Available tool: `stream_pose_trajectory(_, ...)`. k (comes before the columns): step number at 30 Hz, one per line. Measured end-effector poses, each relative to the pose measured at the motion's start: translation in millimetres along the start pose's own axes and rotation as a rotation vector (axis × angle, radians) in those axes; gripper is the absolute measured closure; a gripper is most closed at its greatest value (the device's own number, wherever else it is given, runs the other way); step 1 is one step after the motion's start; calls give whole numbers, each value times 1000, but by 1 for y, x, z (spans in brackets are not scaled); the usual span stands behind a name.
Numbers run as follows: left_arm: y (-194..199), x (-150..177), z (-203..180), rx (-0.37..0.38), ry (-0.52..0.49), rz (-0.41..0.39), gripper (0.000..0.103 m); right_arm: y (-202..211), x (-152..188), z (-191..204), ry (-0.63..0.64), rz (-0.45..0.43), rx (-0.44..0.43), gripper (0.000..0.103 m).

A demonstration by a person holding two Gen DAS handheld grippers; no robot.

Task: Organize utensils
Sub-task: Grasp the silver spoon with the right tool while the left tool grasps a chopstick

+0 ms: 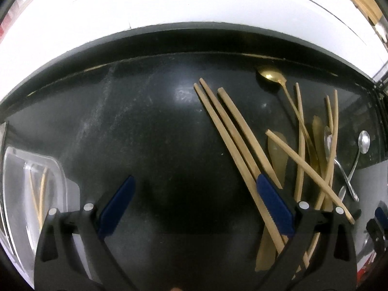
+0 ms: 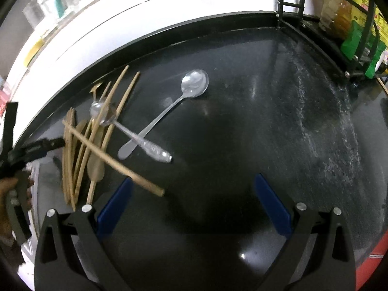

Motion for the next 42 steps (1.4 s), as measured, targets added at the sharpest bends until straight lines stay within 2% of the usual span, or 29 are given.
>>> stream_pose_trajectory(10,0,5,4,-32,91,-10,6,-51,-56,9,-133,-8,31,6)
stream_pose_trajectory(16,-3,3,11,-22,75,-13,6,-68,-81,19,-52,-49,83,5)
stream_pose_trajectory(19,-4,4,15,-24,97,-18,5,-76,-83,26,36,-52,175,5)
stream_pose_trajectory(22,-7,7,12,-39,128,-25,5,-80,-83,30,45,-96,186,5)
stream_pose_trajectory(25,-16,17,12,-95,144,29,5,-83,-82,30,32,-126,198,5)
stream_pose_trajectory(34,-18,27,12,-133,232,-20,5,-81,-77,30,13,-155,211,5)
stream_pose_trajectory(38,-15,30,13,-125,203,-56,7,-77,-77,26,14,-156,208,5)
stream_pose_trajectory(39,-6,30,0,-120,188,-78,16,-76,-77,27,23,-155,197,12)
stream_pose_trajectory(40,2,24,-8,-112,128,-149,73,-69,-76,35,58,-173,177,26)
stream_pose_trajectory(41,4,22,-16,-105,78,-170,88,-64,-76,44,97,-187,131,93)
stream_pose_trajectory(42,3,22,-21,-62,77,-168,88,-64,-73,51,119,-162,68,98)
Point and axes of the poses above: each gripper's, at about its wrist camera, not at the fingertips, and y roughly against the way its jaws point, z to its left, x to its underside, the point moved 9 cm from there along -y, roughly the way its jaws point, and after that the axes turned 1 degree about -y, right-handed, at the moved point
